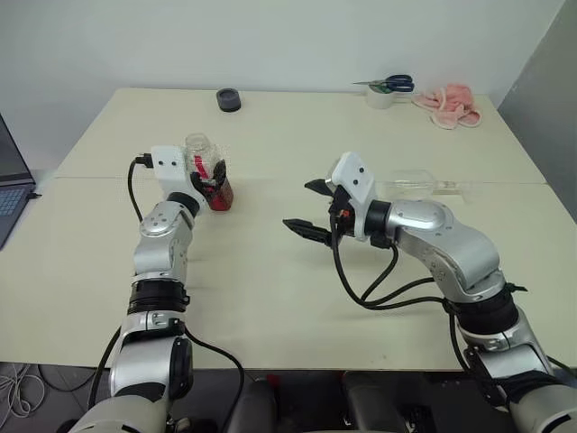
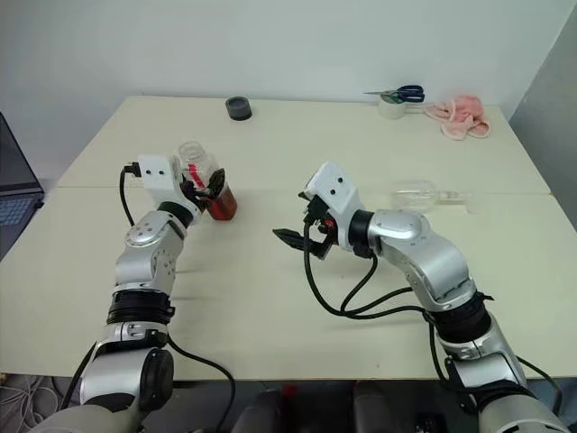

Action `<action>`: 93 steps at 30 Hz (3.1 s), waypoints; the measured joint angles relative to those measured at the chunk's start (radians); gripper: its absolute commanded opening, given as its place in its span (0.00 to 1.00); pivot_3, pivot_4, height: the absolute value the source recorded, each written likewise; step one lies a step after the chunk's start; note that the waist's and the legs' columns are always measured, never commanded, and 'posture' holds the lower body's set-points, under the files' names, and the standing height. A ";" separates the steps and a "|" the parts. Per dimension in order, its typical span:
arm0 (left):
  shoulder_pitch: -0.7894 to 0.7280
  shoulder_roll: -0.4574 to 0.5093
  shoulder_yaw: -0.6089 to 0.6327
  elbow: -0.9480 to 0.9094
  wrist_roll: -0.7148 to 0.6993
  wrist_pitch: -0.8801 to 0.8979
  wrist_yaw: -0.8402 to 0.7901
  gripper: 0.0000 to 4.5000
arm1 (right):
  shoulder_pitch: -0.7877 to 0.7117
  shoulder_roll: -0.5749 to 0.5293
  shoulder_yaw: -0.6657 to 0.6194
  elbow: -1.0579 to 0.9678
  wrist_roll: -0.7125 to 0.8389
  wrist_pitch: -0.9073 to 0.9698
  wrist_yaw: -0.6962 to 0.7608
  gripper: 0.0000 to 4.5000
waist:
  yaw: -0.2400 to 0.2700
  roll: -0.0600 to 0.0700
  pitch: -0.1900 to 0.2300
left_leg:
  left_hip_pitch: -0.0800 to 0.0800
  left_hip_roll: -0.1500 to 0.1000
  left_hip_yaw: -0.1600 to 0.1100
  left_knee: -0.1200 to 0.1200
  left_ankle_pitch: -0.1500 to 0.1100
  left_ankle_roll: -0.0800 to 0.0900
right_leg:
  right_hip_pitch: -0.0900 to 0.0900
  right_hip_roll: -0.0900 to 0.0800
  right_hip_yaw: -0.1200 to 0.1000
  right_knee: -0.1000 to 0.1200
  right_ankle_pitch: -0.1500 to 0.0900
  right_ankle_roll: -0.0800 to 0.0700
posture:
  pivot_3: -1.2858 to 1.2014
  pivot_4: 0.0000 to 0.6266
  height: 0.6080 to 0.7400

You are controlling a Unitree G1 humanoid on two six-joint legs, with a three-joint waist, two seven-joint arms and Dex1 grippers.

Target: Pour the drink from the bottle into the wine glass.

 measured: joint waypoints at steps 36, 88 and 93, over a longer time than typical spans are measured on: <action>0.386 0.080 -0.312 -0.871 -0.188 0.448 -0.236 0.99 | -0.268 -0.529 0.045 0.749 -0.436 -0.536 0.346 1.00 | -0.009 0.000 0.002 | 0.016 0.000 0.008 -0.004 0.006 0.009 | 0.019 0.006 0.007 -0.017 0.011 0.003 | 0.52 0.24 1.00; 0.303 -0.020 -0.379 -0.729 -0.038 0.369 -0.210 1.00 | -0.512 -0.220 0.171 1.615 -0.930 -1.010 -0.026 0.06 | -0.032 0.001 0.002 | 0.015 0.000 0.013 -0.009 0.006 0.009 | 0.014 0.002 0.014 -0.017 0.011 0.004 | 0.52 0.24 1.00; 0.359 0.014 -0.274 -0.791 -0.075 0.370 -0.213 1.00 | -0.474 -0.196 -0.088 1.366 -0.615 -1.013 0.172 0.06 | -0.046 0.001 0.002 | 0.016 0.002 0.010 -0.012 0.006 0.009 | 0.014 0.002 0.013 -0.017 0.011 0.004 | 0.52 0.24 1.00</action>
